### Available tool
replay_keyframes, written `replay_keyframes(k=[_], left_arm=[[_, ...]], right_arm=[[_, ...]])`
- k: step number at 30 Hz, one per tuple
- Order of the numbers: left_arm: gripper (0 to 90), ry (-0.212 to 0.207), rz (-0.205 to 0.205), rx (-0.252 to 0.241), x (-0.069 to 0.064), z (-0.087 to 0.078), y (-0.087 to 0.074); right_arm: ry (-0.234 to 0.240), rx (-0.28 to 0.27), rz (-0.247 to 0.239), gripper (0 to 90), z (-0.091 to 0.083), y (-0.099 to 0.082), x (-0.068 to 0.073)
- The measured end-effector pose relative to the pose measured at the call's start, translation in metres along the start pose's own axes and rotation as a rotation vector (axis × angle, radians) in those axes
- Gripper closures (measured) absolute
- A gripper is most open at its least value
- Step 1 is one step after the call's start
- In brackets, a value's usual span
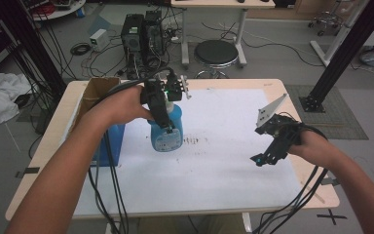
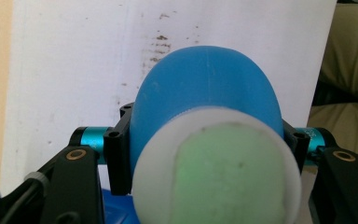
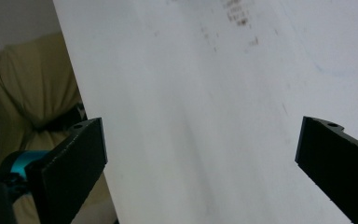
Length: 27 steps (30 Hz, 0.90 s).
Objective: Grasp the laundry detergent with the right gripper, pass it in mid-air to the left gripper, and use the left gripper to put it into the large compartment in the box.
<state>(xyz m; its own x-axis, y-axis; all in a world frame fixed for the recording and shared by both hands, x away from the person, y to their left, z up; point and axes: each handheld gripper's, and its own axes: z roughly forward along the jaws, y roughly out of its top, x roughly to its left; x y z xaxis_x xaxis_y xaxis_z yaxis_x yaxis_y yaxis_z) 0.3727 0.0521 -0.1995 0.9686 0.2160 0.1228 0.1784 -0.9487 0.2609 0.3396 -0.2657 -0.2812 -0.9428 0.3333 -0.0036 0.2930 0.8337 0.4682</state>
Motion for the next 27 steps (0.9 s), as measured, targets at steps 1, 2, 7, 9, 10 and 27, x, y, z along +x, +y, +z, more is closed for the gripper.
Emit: replay_keyframes(k=[1,2,7,9,10,27], left_arm=[[38.0,0.005,-0.008,0.000,0.001,-0.002,0.000],[38.0,0.011,-0.017,0.005,0.003,-0.006,-0.001],[38.0,0.024,-0.071,-0.004,0.010,-0.024,-0.006],[38.0,0.032,-0.092,-0.005,0.013,-0.034,-0.008],[38.0,0.039,-0.113,-0.006,0.016,-0.042,-0.010],[38.0,0.148,-0.303,-0.045,0.040,-0.115,-0.045]], right_arm=[[0.000,0.000,0.000,1.0,0.000,0.000,0.000],[-0.031,0.025,-0.011,1.1,-0.006,-0.006,-0.001],[-0.055,0.086,-0.069,1.1,-0.018,-0.018,-0.003],[-0.042,0.107,-0.085,1.1,-0.022,-0.023,-0.003],[-0.035,0.112,-0.089,1.1,-0.022,-0.024,-0.003],[-0.035,0.120,-0.065,1.1,-0.024,-0.026,-0.015]])
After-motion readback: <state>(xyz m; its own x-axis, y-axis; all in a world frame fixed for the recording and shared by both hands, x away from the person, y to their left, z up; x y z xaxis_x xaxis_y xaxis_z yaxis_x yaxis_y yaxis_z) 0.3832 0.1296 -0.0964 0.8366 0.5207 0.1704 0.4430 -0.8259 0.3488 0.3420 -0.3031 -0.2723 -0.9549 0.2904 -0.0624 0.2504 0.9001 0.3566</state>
